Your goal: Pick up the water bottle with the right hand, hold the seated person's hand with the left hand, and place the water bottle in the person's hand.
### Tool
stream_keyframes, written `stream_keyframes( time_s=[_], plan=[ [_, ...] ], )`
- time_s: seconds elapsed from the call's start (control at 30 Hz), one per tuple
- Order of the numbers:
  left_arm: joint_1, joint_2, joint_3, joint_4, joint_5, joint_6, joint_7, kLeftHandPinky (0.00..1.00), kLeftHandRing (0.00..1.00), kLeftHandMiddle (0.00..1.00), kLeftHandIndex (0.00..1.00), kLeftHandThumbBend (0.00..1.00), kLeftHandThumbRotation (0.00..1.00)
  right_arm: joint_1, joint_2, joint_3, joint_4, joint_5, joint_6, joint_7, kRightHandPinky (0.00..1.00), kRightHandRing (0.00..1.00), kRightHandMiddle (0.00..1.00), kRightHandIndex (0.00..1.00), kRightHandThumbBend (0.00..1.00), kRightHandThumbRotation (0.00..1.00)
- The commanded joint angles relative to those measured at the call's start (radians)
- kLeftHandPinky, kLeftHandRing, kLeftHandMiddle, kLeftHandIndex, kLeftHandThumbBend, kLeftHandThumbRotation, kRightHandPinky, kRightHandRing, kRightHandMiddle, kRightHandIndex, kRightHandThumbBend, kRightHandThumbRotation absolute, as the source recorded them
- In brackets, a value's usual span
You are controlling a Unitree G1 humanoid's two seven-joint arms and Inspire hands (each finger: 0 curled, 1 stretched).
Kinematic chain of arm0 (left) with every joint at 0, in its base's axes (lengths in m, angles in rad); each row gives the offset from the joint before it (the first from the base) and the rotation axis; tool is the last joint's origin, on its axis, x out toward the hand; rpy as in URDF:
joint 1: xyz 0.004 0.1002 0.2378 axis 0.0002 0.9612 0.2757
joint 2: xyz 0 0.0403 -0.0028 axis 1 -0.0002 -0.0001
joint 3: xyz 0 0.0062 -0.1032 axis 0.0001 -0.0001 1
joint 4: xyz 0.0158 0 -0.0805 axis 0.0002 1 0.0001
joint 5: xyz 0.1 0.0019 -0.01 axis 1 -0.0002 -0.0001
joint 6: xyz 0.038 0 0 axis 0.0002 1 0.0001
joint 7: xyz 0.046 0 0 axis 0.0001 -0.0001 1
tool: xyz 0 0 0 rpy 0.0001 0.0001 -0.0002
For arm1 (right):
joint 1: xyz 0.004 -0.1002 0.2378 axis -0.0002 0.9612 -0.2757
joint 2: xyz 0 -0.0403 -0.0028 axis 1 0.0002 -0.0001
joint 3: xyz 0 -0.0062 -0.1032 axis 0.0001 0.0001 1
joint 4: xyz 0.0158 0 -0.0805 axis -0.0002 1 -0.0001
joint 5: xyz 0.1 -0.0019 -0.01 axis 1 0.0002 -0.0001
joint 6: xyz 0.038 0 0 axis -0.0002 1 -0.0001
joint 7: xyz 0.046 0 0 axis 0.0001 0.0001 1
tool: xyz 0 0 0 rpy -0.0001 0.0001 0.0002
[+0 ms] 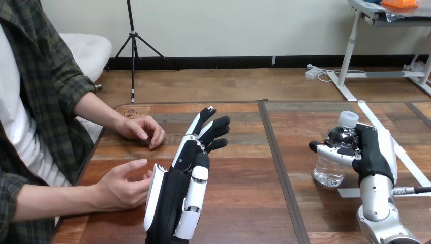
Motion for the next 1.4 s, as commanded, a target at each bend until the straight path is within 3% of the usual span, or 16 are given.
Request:
stream_keyframes(
  time_s=[0.0,0.4,0.97,1.37],
  plan=[
    [-0.034,-0.038,-0.007,0.001,-0.010,-0.001,-0.001,0.75,0.83,0.85,0.91,0.00,1.00,-0.075,-0.026,0.009,-0.030,-0.008,-0.033,0.002,0.47,0.47,0.50,0.49,0.74,0.00],
    [-0.036,-0.046,-0.002,0.001,0.007,0.004,0.010,0.71,0.81,0.83,0.89,0.00,1.00,-0.074,-0.033,0.015,-0.045,-0.018,-0.069,-0.001,0.51,0.49,0.49,0.46,0.73,0.00],
    [-0.043,-0.055,-0.002,0.009,0.016,0.006,0.032,0.68,0.80,0.82,0.88,0.00,1.00,-0.075,-0.043,0.012,-0.073,-0.029,-0.120,-0.007,0.45,0.47,0.49,0.44,0.74,0.00],
    [-0.053,-0.055,0.000,0.016,0.029,0.000,0.046,0.67,0.80,0.82,0.88,0.00,1.00,-0.076,-0.062,0.035,-0.106,-0.076,-0.167,-0.064,0.43,0.44,0.46,0.44,0.75,0.00]
  ],
)
